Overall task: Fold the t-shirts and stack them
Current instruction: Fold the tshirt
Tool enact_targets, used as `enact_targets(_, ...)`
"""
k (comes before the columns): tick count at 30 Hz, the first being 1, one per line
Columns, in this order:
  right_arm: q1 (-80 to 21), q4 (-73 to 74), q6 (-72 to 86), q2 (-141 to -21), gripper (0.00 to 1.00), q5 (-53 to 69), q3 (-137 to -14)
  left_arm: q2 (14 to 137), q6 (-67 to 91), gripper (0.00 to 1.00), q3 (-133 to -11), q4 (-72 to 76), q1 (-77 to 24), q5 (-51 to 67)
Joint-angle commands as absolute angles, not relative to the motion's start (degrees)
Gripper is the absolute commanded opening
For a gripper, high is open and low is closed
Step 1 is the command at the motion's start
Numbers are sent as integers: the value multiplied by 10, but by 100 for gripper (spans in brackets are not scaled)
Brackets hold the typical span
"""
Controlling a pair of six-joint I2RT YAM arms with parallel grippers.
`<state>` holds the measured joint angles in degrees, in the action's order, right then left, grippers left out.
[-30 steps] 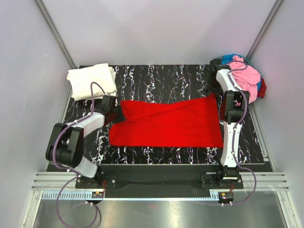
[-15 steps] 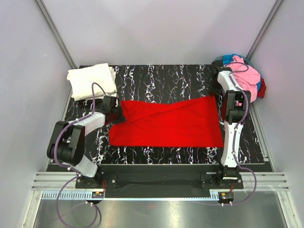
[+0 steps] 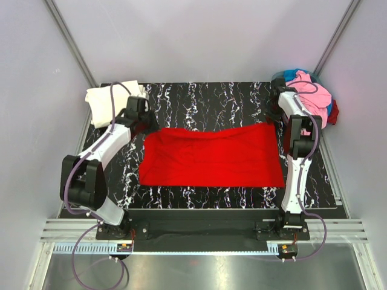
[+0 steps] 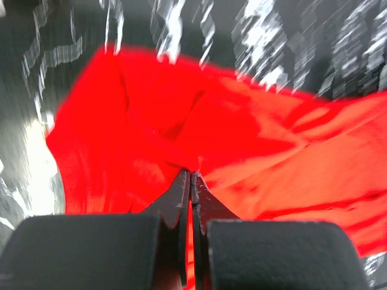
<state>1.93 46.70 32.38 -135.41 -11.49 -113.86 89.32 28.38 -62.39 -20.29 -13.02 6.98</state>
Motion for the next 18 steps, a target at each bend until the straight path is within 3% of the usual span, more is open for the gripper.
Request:
enact_targets(1, 26, 503, 328, -1293, 0, -101, -1159, 900, 265, 0, -706, -254, -124, 60)
enact_targets(13, 26, 502, 329, -1170, 0, -75, -1075, 890, 233, 0, -809, -339, -123, 48)
enact_targets(18, 26, 476, 330, -1091, 0, -74, -976, 881, 214, 0, -816, -366, -123, 36)
